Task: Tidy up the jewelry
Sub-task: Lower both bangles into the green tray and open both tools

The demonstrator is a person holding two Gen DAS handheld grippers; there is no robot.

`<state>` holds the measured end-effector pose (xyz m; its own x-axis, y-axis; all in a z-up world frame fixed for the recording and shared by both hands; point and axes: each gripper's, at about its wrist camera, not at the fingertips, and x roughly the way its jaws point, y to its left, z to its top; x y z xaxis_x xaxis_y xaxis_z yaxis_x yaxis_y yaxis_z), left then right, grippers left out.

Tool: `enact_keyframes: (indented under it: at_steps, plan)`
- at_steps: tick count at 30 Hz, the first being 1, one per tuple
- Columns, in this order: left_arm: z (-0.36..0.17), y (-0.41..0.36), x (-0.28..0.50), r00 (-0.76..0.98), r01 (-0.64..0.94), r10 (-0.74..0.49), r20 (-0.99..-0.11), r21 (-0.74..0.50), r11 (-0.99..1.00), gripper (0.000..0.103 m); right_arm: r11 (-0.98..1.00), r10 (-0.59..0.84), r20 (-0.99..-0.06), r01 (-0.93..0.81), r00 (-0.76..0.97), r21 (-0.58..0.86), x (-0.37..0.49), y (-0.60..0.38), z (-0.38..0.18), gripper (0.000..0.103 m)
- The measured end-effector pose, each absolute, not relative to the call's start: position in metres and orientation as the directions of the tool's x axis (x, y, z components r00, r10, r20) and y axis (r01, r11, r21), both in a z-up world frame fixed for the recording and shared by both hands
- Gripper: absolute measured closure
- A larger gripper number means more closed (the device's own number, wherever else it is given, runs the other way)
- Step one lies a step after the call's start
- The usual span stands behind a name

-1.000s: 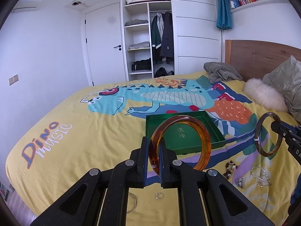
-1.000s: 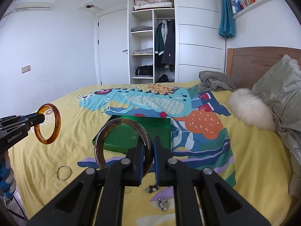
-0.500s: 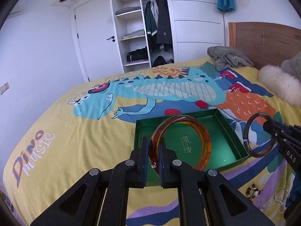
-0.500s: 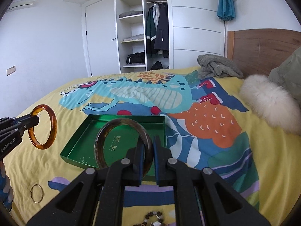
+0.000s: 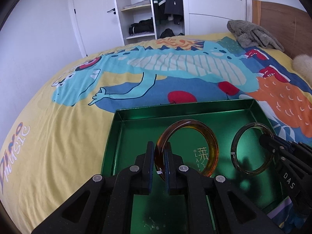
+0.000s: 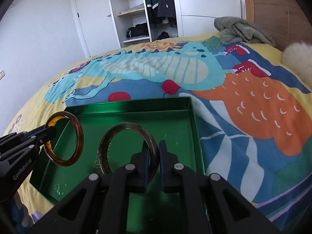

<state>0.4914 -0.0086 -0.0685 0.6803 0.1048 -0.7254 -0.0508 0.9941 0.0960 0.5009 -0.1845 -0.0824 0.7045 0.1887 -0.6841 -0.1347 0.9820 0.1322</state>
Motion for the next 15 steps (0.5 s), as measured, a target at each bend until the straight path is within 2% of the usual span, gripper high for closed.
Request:
enact_keyframes:
  at_steps: [7,15]
  plan:
    - [-0.101,0.006,0.515,0.592,-0.09,0.098,-0.8,0.055,0.994,0.094,0.988,0.153,-0.74,-0.114,0.655,0.104,0.526,-0.189,-0.102,0.094]
    - [-0.114,0.01,0.518,0.576,-0.09,0.123,-0.808,0.087,0.992,0.093,0.993,0.103,-0.776,-0.112,0.622,0.042,0.532,-0.189,-0.117,0.093]
